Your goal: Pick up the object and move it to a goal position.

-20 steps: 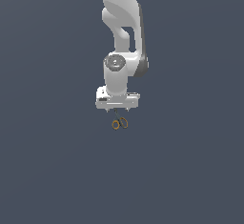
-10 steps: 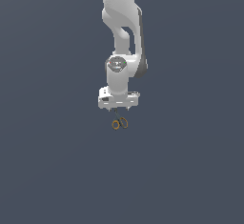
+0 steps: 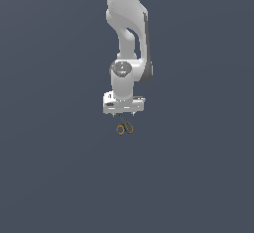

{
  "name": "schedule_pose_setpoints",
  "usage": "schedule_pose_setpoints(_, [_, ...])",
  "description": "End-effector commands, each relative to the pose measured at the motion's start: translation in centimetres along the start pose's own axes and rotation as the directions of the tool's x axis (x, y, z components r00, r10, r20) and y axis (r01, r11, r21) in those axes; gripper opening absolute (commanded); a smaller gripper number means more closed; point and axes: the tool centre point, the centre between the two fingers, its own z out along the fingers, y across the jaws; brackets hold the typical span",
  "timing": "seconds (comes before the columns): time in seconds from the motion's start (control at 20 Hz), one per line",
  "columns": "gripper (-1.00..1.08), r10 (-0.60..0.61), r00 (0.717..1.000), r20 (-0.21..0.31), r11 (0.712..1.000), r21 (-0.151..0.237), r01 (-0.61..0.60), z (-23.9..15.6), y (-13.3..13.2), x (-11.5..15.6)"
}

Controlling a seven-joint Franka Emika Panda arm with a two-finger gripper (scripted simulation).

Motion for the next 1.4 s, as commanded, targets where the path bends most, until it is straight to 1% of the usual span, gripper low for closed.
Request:
schedule_pose_setpoints(0.0, [1.00,0.000,1.000,0.001,1.000,0.000,0.000,0.9,0.0,-0.1])
schedule_pose_setpoints(0.25, [1.00,-0.001,1.000,0.000,1.000,0.000,0.001,3.2,0.0,-0.1])
schedule_pose_setpoints(0.55, [1.00,-0.002,1.000,0.000,1.000,0.000,0.002,4.1,0.0,-0.1])
schedule_pose_setpoints(0.6, [-1.00,-0.002,1.000,0.000,1.000,0.000,0.002,4.1,0.0,-0.1])
schedule_pose_setpoints(1.05, [-1.00,-0.002,1.000,0.000,1.000,0.000,0.002,4.1,0.0,-0.1])
schedule_pose_setpoints(1.35, [-1.00,-0.002,1.000,-0.001,1.000,0.000,0.002,3.3,0.3,0.0])
